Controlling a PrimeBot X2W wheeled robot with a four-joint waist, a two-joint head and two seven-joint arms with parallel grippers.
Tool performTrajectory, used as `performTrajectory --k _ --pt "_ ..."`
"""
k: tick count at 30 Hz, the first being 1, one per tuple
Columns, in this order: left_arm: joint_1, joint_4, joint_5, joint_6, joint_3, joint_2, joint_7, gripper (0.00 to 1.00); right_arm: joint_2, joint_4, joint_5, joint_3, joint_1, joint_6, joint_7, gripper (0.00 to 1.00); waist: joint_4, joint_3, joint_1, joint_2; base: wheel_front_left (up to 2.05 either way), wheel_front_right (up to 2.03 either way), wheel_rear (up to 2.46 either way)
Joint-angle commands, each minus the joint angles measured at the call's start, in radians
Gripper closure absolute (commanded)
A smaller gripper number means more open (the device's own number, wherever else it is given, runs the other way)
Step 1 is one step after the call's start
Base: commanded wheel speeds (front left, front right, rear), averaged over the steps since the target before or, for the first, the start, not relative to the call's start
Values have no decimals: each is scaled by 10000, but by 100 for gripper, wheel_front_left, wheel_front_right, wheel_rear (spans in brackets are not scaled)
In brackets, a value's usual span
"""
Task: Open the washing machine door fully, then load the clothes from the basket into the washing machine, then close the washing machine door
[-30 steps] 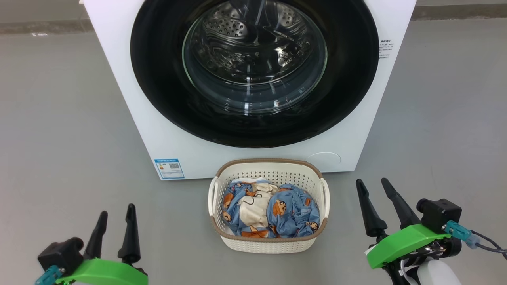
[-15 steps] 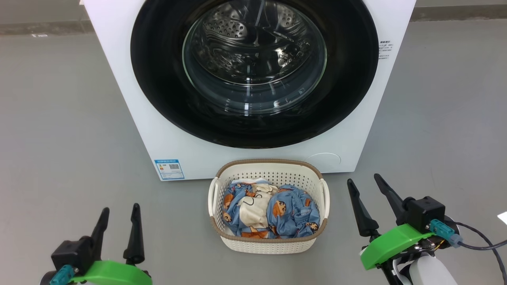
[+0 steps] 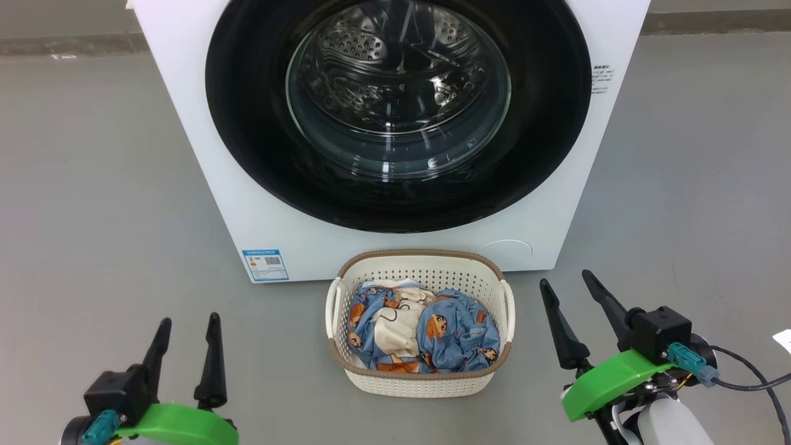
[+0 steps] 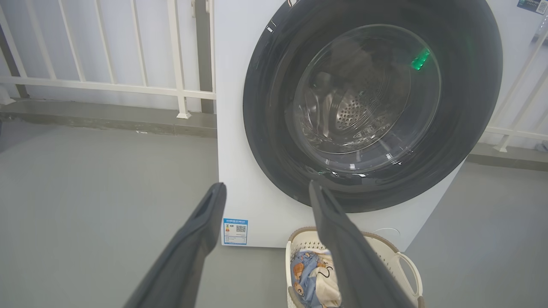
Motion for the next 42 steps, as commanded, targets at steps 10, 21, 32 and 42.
performTrajectory --k 10,21,32,42 --pt "-441 -159 49 -24 351 115 -109 0 6 -324 91 252 -394 16 -122 0 -2 -12 -1 0 0 0 0" --pt "-451 -161 8 -26 350 132 -109 0 7 -386 171 255 -371 16 -122 0 -38 14 -1 0 0 0 0" --pt "-465 -225 -33 -26 256 231 -109 0 7 -473 230 215 -375 16 -122 0 -41 38 -1 0 20 20 -40" --pt "-454 -201 -130 -26 274 238 -109 0 7 -455 297 232 -376 16 -122 0 -39 48 -1 0 93 93 -186"
